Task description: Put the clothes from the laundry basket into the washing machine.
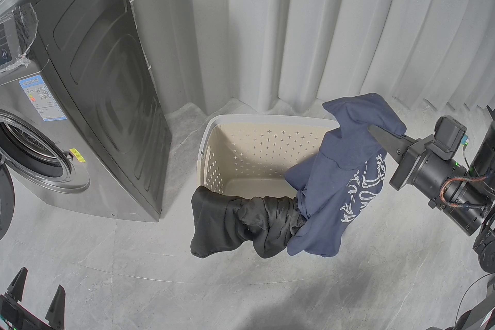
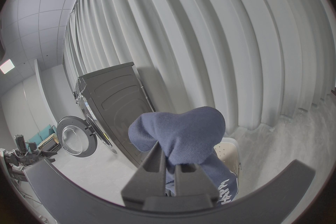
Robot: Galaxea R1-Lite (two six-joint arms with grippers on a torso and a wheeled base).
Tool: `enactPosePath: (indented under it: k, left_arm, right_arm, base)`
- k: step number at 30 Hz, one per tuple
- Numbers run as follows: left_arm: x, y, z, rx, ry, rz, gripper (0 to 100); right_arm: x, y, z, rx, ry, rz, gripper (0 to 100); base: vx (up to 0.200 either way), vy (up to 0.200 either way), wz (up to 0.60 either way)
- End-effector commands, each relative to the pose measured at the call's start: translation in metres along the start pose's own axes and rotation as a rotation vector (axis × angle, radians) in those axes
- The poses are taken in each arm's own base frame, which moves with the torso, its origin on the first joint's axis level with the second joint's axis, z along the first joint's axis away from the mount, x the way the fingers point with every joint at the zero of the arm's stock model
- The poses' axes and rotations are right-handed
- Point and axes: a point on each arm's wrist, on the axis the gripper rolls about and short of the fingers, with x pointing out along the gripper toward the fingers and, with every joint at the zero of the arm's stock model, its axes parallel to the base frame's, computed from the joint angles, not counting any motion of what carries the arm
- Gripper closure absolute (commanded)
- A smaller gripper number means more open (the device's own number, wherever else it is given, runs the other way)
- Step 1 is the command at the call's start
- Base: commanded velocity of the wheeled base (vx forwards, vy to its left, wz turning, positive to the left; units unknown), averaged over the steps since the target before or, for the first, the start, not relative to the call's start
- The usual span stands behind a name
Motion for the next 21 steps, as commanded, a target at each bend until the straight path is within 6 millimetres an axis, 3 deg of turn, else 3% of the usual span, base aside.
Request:
enactPosePath:
  k: [1, 19, 21]
  left_arm:
    - [-0.0001, 0.0002, -0.0048, 0.000, -0.001, 0.001, 0]
    - [-0.0001, 0.0002, -0.0048, -0.004, -0.001, 0.001, 0]
    - [-0.0001, 0.0002, -0.0048, -0.004, -0.001, 0.001, 0]
  right_arm:
    - [-0.0079, 0.0026, 0.0121, 0.001, -0.045, 0.014, 100]
    - [-0.0084, 0.0108, 0.0122, 0.010, -0.052, 0.054, 100]
    - [-0.0086, 0.0111, 0.0120, 0.010, -0.052, 0.057, 100]
  base:
    - [-0.200, 0.000, 0.00]
    - [-0.200, 0.000, 0.00]
    - [0.000, 0.000, 0.00]
